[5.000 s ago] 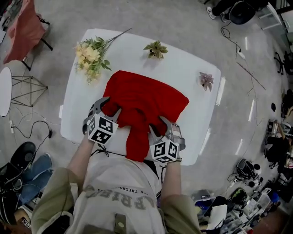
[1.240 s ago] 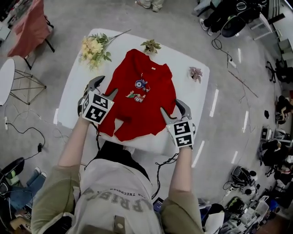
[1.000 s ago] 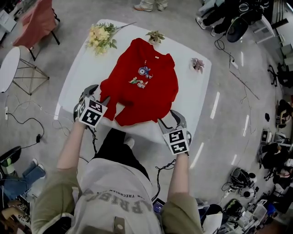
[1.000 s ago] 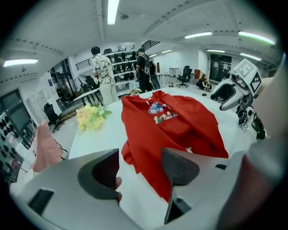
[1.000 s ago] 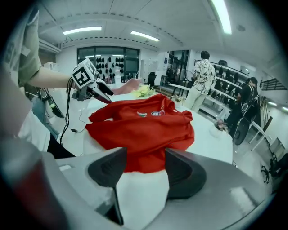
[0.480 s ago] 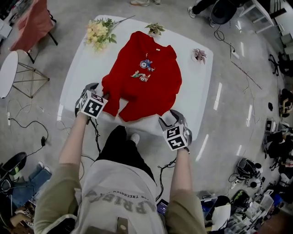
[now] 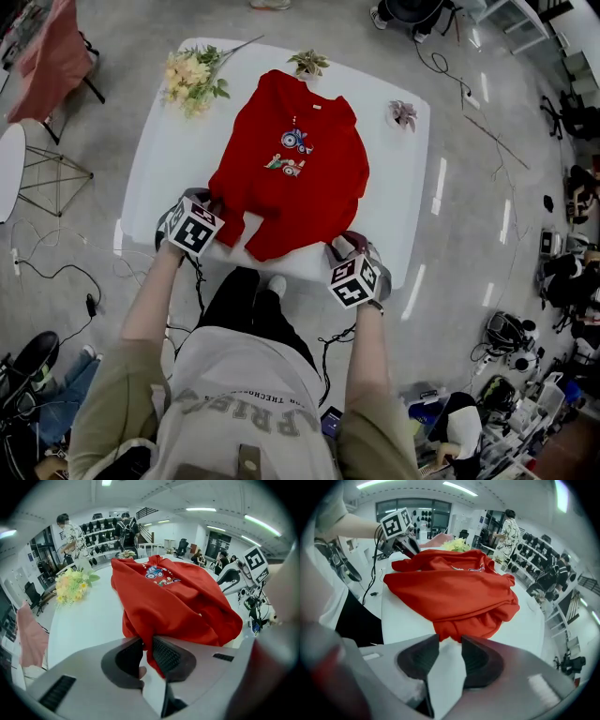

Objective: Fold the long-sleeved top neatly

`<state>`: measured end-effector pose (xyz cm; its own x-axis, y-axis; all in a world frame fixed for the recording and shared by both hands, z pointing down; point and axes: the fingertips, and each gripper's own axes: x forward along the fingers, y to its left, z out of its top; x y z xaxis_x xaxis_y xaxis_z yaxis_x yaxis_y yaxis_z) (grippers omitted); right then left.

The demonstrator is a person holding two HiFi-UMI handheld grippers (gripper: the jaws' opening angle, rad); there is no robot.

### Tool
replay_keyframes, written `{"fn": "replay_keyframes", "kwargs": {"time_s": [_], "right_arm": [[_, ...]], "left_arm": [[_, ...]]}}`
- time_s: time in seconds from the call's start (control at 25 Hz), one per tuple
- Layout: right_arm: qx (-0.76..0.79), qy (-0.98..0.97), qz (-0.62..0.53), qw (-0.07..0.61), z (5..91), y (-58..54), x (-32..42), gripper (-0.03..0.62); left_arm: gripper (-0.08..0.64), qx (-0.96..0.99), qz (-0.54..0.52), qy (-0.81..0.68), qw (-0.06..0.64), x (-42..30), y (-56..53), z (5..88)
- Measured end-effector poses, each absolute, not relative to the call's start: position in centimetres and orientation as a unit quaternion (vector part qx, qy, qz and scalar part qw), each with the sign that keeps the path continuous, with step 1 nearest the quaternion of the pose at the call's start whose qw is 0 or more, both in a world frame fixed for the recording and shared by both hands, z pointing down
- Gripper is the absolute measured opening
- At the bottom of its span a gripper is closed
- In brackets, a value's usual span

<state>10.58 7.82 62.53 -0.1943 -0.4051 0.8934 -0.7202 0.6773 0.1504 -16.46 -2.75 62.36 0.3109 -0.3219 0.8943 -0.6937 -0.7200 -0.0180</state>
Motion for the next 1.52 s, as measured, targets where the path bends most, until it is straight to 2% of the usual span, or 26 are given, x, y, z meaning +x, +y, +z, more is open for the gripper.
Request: {"fn": "replay_keyframes", "kwargs": {"time_s": [0.04,0.08,0.12,0.44,0.68,0.76,0.8,0.84,0.92,0.96,1.12,1.32,1.4,1.48,1.52], "right_arm": [[0.369,-0.755,0.139,0.524,62.6,7.8,10.7,0.107],[0.365,-0.754,0.127,0.531,62.6,7.9,10.8,0.005],[0.36,-0.756,0.122,0.534,62.6,8.1,10.7,0.002],[0.344,-0.796,0.117,0.485,57.6,10.8,10.3,0.002],[0.31,-0.796,0.118,0.505,58.9,14.1,10.2,0.002],[0.311,-0.787,0.112,0.52,60.4,14.5,10.5,0.004],[0.312,-0.786,0.112,0.522,60.6,14.7,10.5,0.013],[0.312,-0.789,0.118,0.516,60.4,15.0,10.3,0.059],[0.308,-0.803,0.143,0.491,59.3,15.6,9.4,0.232],[0.304,-0.81,0.151,0.479,58.8,15.9,8.7,0.247],[0.282,-0.813,0.138,0.49,59.3,16.2,6.9,0.247],[0.262,-0.79,0.126,0.54,61.6,16.1,6.7,0.24],[0.255,-0.785,0.122,0.552,61.9,16.0,7.0,0.226],[0.25,-0.782,0.118,0.558,61.9,15.7,7.4,0.161],[0.247,-0.782,0.117,0.561,61.9,15.6,7.5,0.159]], "left_arm": [[0.066,0.789,0.487,-0.321,0.193,-16.4,-2.5,62.2],[0.064,0.791,0.483,-0.321,0.196,-16.5,-2.3,62.0],[0.063,0.793,0.478,-0.321,0.199,-16.5,-2.1,61.7],[0.061,0.804,0.453,-0.314,0.224,-17.8,0.8,56.2],[0.069,0.781,0.483,-0.325,0.226,-19.8,3.8,57.9],[0.101,0.769,0.503,-0.339,0.204,-20.6,4.3,58.8],[0.165,0.763,0.512,-0.344,0.192,-20.9,4.7,58.8],[0.214,0.761,0.517,-0.347,0.183,-21.0,5.0,58.5],[0.26,0.768,0.511,-0.349,0.164,-20.9,5.5,57.0],[0.272,0.775,0.506,-0.348,0.148,-20.6,5.8,55.9],[0.27,0.825,0.492,-0.27,0.064,-14.7,7.7,53.3],[0.251,0.806,0.573,-0.145,-0.027,-9.4,9.2,58.2],[0.218,0.789,0.597,-0.136,-0.056,-9.5,8.7,59.6],[0.182,0.781,0.607,-0.131,-0.061,-9.7,8.2,60.5],[0.165,0.779,0.61,-0.127,-0.063,-9.8,8.1,60.9]]}}
